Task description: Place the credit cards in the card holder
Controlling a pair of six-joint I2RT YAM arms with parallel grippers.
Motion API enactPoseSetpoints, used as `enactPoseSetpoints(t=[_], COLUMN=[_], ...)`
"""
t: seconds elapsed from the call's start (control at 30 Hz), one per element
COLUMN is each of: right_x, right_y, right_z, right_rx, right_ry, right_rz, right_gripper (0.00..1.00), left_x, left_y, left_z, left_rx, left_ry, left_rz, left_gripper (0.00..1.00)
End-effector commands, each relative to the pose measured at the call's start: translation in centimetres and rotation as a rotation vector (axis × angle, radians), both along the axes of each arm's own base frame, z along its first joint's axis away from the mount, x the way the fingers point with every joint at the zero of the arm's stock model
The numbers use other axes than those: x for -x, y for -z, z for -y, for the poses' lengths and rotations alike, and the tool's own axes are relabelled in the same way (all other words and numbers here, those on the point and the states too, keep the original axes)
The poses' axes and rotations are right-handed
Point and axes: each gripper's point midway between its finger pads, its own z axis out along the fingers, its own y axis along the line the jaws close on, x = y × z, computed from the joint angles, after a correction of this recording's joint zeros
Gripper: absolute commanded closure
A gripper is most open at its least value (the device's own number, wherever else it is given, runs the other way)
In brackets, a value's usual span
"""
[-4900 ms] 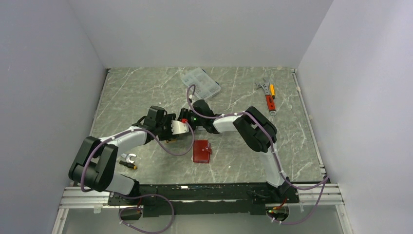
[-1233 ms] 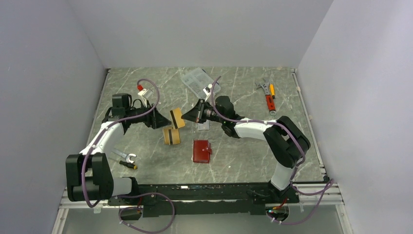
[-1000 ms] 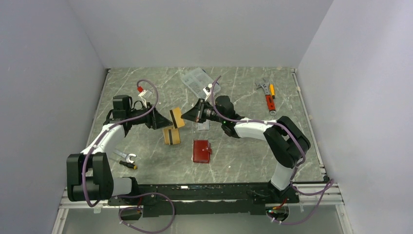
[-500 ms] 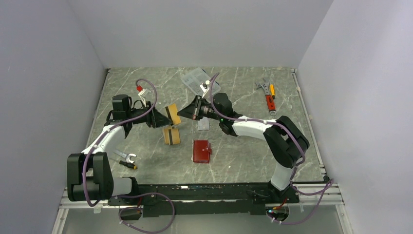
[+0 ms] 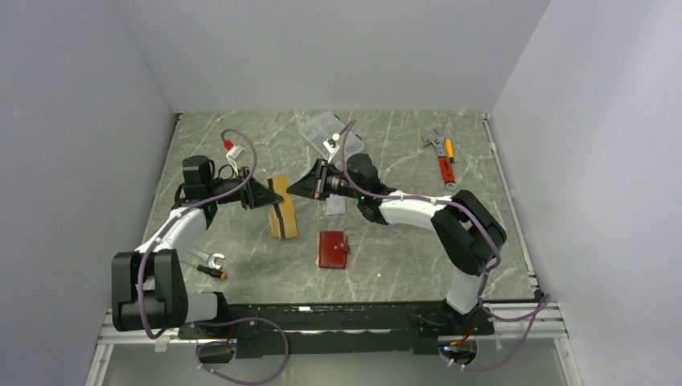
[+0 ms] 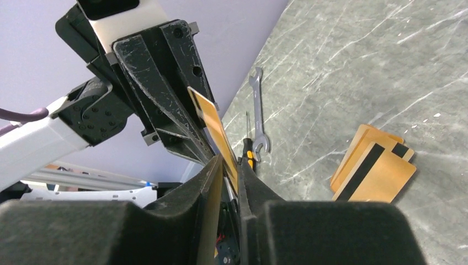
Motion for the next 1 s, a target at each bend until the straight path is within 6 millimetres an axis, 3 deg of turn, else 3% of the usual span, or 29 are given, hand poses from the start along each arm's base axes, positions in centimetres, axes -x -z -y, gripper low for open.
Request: enactPoseSetpoints(t=[0.0, 0.1, 0.23, 0.43, 0.77, 0.97], right_x=[0.0, -0.3, -0.7, -0.8, 0.1, 0.8], right_y=[-2.7, -2.8, -2.3, -0.2, -2.6, -3.0], right_z=[0.1, 0.8, 1.4, 1.5, 0.7, -0.7], right_rx=[-0.072, -0.084, -0.078, -0.025, -0.141, -0.158], right_ry=[-0.030, -0.035, -0.034, -0.041, -0.119, -0.162], right_rz=[0.077, 0.085, 0.076, 0.064, 0.094, 0.088], right_gripper=[0.76, 0.60, 0.55, 0.53, 0.48, 0.59], left_x=[0.8, 1.2, 1.2, 0.5, 1.0, 2.3], left_y=[-2.1, -2.6, -2.4, -1.5, -2.9, -3.6], left_z=[0.4, 0.5, 0.5, 0.4, 0.7, 1.5], left_rx=[0.035, 0.045, 0.037, 0.027, 0.064, 0.075], left_ry=[0.090, 0.111, 0.108, 0.112, 0.149, 0.216], left_rz=[0.067, 0.068, 0.063, 0.057, 0.053, 0.079], left_gripper=[0.83, 0.85, 0.91, 1.00, 1.00, 1.00])
